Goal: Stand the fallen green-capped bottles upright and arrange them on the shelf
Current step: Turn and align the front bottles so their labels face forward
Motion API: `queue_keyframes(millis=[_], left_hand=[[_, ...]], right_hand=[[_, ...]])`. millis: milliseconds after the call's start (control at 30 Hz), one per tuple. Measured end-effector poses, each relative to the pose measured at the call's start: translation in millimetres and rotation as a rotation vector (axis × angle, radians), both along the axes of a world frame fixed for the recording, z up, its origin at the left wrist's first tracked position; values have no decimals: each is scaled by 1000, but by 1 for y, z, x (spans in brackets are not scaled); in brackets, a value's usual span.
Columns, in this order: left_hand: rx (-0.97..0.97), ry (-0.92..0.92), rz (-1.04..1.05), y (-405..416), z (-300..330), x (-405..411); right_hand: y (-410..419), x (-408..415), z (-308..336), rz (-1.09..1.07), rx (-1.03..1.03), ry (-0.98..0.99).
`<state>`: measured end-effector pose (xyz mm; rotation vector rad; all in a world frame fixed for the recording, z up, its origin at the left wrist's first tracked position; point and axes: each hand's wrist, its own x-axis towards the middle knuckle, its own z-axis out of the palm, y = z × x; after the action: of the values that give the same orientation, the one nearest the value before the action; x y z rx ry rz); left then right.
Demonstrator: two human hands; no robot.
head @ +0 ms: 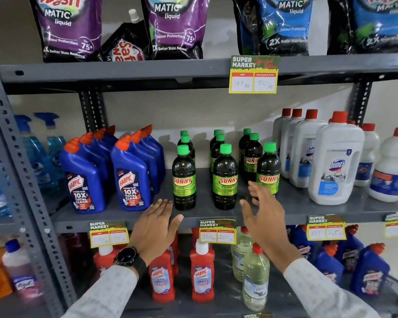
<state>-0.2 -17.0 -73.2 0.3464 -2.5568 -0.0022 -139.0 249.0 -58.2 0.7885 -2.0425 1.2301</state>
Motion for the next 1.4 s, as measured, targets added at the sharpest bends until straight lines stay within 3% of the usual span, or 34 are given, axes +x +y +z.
queue_keyframes(millis=[100, 200, 300, 400, 1400], left_hand=[[-35, -12, 44, 5, -4, -3], [-23, -6, 71, 6, -5, -3], [-12, -17, 79, 9, -4, -3], [-7, -23, 90, 11, -3, -2], [17, -63, 113, 18, 4, -1]], right_hand=[[15, -9, 6, -116, -134, 37], [28, -26, 11, -175, -223, -133], [38, -42, 15, -100, -177, -327], [40, -53, 19, -98, -71, -404], [58, -51, 13, -38, -69, -405]])
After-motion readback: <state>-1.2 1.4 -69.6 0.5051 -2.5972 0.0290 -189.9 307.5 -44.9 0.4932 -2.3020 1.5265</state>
